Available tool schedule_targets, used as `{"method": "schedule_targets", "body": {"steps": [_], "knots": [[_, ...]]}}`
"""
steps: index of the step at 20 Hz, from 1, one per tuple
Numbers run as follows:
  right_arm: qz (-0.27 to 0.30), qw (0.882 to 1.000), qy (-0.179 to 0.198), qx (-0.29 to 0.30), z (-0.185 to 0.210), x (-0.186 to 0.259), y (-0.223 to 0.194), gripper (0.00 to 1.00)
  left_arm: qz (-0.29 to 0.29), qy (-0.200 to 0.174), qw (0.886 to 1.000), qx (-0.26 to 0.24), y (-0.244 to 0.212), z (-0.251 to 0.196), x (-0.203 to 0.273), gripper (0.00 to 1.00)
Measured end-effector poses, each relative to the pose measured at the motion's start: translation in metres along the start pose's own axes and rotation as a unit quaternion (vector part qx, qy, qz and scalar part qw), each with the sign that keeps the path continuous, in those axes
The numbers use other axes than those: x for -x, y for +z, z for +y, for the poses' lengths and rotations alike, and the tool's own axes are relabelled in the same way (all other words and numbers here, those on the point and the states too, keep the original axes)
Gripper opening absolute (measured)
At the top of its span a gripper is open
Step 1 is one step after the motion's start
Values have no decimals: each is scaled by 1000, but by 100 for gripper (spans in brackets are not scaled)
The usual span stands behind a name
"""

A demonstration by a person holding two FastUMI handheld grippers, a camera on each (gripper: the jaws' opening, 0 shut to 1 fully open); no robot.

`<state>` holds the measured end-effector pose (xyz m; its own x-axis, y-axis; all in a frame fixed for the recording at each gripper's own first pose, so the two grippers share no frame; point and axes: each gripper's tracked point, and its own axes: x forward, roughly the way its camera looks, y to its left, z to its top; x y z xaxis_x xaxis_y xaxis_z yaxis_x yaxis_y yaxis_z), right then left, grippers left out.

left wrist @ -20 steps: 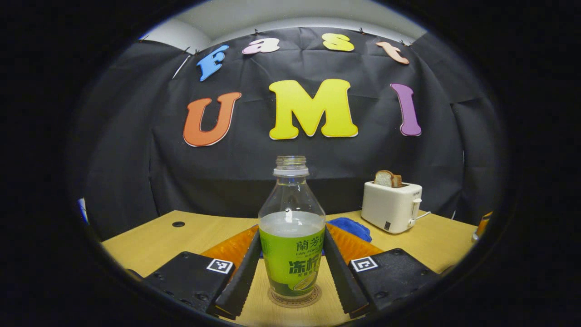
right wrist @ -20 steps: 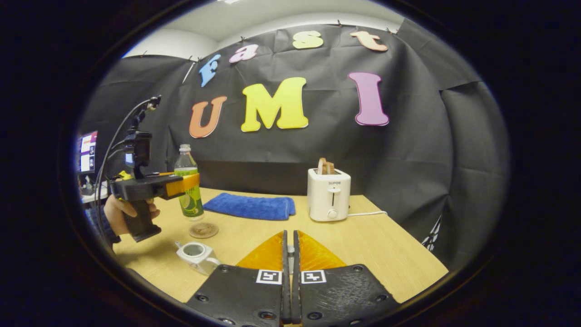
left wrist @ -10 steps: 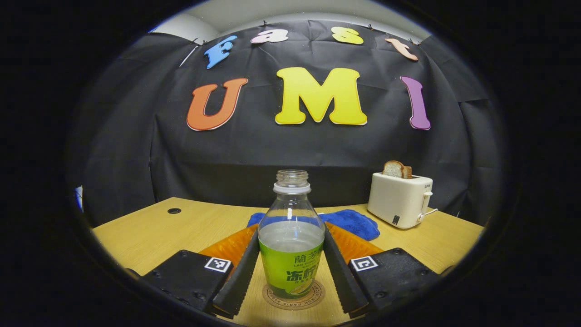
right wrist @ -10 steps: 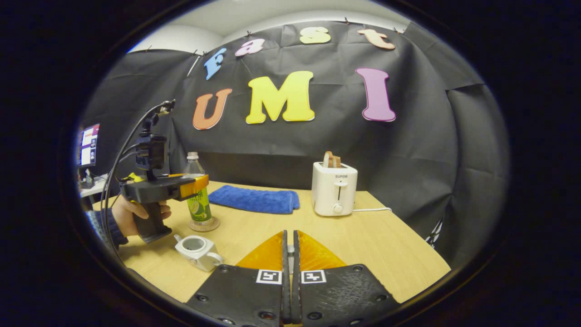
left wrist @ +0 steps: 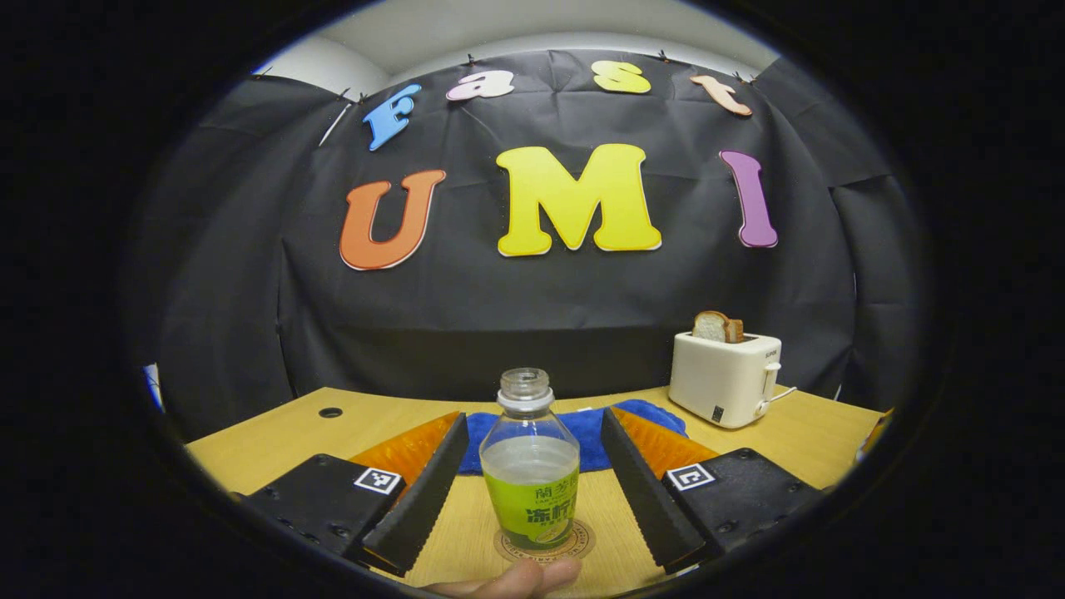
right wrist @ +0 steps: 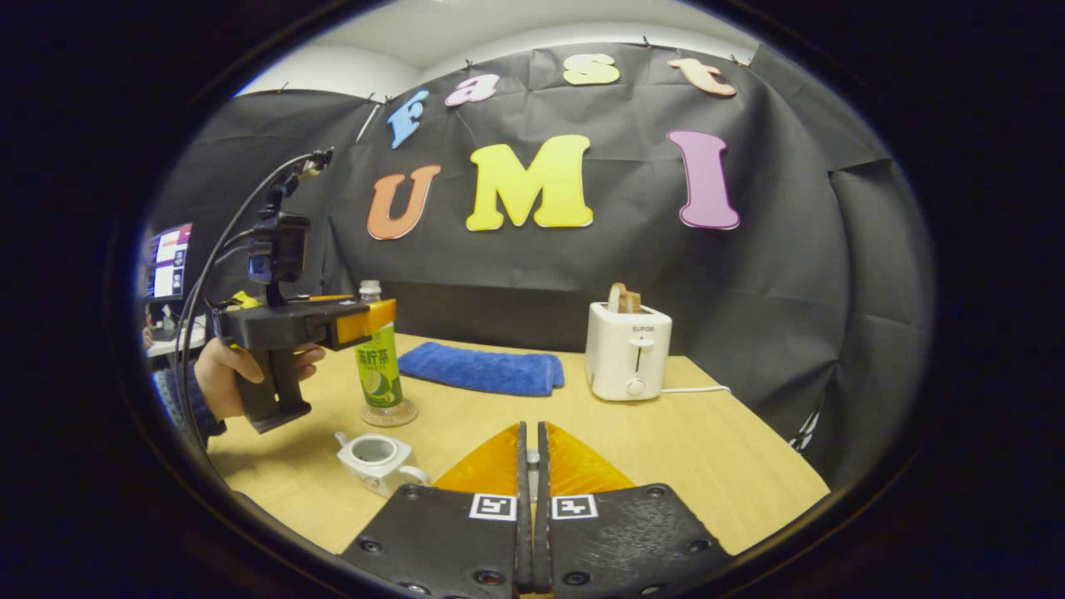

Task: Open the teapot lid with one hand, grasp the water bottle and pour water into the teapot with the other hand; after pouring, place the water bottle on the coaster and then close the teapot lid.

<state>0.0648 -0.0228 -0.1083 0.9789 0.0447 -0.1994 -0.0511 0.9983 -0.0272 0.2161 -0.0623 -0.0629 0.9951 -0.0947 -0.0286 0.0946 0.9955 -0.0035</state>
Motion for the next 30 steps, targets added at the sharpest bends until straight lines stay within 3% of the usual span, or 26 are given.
{"method": "schedule_targets", "body": {"steps": [5,8,17,26,30], "knots": [[-1,997,62,-38,37,-5,-2,1,-25,40,999,5,46,29,46,99],[-1,996,78,-36,55,-13,0,1,-23,58,998,15,58,43,81,99],[-12,991,134,-3,127,-27,0,1,-24,55,998,9,56,67,162,99],[31,992,124,-11,137,-56,-50,1,-18,39,999,14,48,78,179,100],[20,993,117,-19,138,-55,-44,3,-12,37,999,20,42,84,177,99]]}}
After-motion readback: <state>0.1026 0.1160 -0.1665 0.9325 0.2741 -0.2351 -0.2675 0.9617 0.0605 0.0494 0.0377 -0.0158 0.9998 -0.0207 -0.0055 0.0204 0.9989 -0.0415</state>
